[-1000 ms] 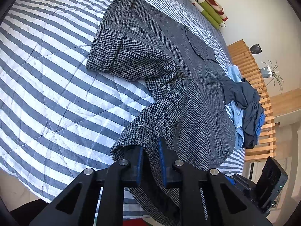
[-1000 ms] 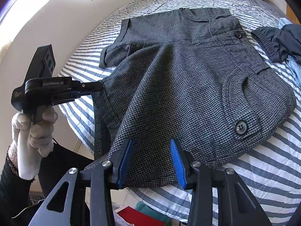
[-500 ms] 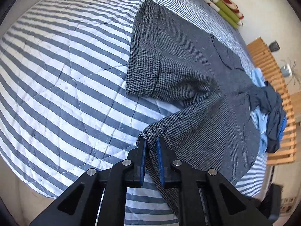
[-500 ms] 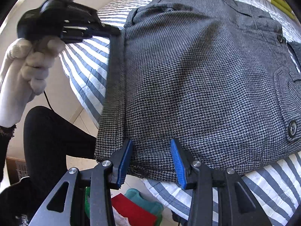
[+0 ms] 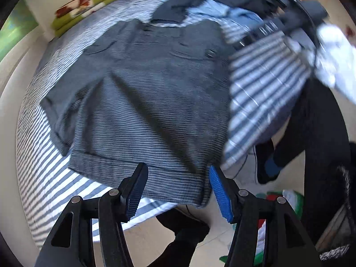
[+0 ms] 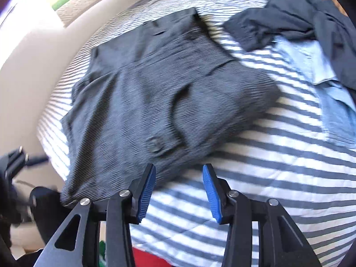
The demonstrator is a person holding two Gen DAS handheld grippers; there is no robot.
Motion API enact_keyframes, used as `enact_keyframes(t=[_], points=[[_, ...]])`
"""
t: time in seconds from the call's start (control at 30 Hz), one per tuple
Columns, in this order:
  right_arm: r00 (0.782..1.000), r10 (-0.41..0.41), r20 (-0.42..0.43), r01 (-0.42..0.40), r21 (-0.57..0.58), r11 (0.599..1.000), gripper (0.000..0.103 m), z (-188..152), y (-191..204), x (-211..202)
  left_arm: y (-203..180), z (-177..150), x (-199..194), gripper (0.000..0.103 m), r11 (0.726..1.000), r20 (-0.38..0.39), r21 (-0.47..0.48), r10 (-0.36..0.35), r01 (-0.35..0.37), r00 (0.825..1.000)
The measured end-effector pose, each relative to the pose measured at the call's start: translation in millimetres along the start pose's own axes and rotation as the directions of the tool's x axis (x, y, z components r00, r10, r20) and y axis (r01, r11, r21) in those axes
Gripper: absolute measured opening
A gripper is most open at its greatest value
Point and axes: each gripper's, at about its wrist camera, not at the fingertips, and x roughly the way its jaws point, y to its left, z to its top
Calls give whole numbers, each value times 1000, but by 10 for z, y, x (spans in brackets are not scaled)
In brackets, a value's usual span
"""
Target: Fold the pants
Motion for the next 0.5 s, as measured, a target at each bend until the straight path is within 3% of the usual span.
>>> enact_keyframes(t=[0.17,0.33,0.4,0.47,0.5], points=[[998,59,-18,-56,144,988,57,145,-384,86,-393,-38,411,72,985,-120,170,60,-39,991],[991,133,-29,-120,276,954,63,278,-583,280,-328,-202,612,79,976,-161,204,111,-77,981],[987,161,-28,-144,312,939,63,306,-635,354,-221,-224,577,75,985,-153,162,89,-63,984],[986,167,-26,-149,328,933,63,323,-646,392,-89,-231,518,52,993,-142,106,68,-53,987],[986,166,-18,-151,327,933,63,343,-644,401,-13,-231,473,49,997,-141,72,25,-15,990]])
